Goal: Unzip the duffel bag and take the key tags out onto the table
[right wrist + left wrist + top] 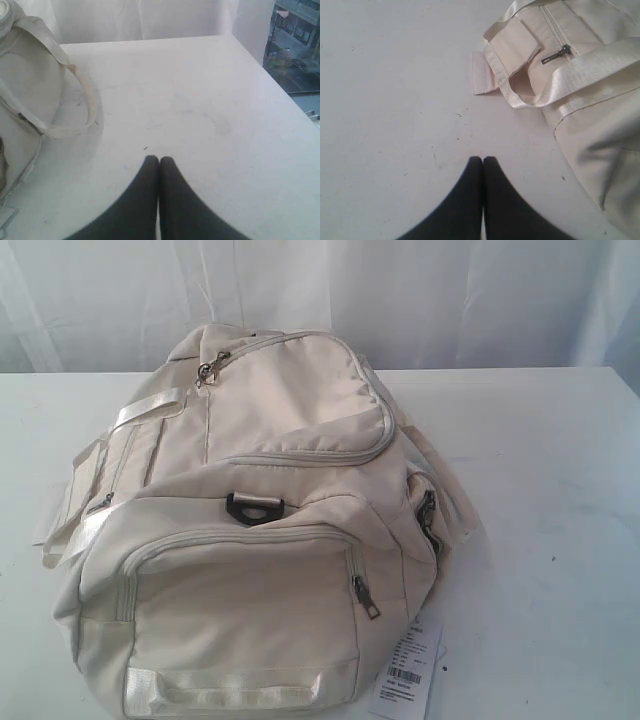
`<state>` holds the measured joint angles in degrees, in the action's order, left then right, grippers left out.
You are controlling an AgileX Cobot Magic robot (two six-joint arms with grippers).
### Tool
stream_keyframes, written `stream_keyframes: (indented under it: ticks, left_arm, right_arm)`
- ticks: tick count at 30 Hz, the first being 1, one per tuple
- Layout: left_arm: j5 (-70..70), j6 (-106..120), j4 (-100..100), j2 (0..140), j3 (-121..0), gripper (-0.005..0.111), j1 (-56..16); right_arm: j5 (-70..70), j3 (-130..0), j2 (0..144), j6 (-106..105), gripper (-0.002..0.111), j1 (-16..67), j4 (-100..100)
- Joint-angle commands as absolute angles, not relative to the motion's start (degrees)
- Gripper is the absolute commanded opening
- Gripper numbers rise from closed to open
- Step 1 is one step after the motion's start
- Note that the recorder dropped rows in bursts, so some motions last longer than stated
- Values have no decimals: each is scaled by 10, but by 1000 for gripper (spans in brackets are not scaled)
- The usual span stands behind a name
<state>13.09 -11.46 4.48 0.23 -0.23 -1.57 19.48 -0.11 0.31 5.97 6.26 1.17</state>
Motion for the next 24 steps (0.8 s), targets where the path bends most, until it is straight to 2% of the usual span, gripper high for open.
stream_keyframes:
  ticks: [1,13,20,24]
  left_arm:
    - [130,-115,48,0,0,0,-18]
    - [144,-116,48,0,0,0,-18]
    - [173,-116,78,0,-158,0,-18]
    - [135,-116,99,0,-209,0,-18]
  right_arm:
    - [192,0,0,62,0,63,14]
    - [188,0,0,62,0,63,14]
    - [178,0,0,62,0,63,18]
    - [85,0,0,62,0,63,19]
